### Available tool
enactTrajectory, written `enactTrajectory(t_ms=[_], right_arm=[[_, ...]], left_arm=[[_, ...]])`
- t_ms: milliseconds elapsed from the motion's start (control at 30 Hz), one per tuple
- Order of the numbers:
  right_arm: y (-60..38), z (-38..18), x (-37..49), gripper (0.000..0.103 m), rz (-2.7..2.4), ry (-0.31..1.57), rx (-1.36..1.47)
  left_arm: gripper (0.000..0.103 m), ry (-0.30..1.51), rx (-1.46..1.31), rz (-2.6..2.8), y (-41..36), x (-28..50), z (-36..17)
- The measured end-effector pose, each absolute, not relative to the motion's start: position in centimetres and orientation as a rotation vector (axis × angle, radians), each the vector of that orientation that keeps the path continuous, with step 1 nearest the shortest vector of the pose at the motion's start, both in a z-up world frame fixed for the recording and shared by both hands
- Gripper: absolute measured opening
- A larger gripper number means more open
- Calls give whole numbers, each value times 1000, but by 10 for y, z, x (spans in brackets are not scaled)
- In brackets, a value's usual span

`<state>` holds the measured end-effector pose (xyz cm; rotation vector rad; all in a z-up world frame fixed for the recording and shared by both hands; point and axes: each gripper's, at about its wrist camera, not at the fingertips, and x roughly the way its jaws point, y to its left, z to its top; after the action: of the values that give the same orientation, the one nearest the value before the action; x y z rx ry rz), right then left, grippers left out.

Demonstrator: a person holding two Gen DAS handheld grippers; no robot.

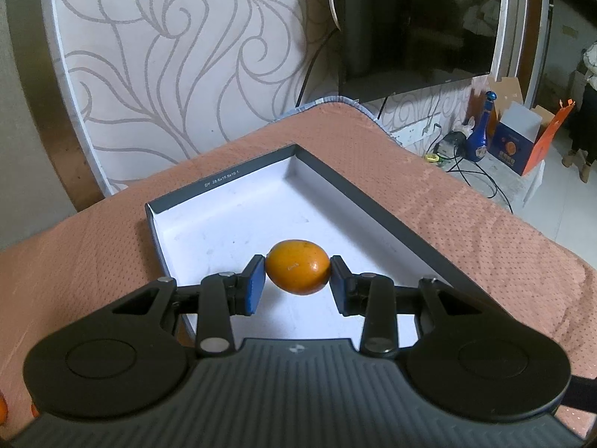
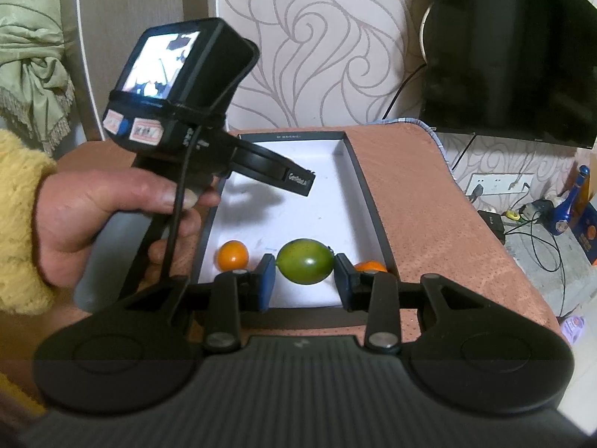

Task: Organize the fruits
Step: 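Open the left gripper to drop the yellow fruit while the right lowers the green tomato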

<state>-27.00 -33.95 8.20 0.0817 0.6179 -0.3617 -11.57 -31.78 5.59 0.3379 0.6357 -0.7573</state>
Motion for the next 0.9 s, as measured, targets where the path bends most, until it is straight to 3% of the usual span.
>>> enactTrajectory(t_ms=[233, 433, 900], right_arm=[[-344, 81, -267, 37, -360, 626, 86], [-347, 80, -263, 37, -361, 632, 98], [-358, 72, -257, 37, -370, 645, 152]], left_arm=[[43, 654, 363, -761, -325, -111, 49], [59, 625, 370, -757, -326, -112, 53], [59, 591, 348, -755, -305, -121, 75]])
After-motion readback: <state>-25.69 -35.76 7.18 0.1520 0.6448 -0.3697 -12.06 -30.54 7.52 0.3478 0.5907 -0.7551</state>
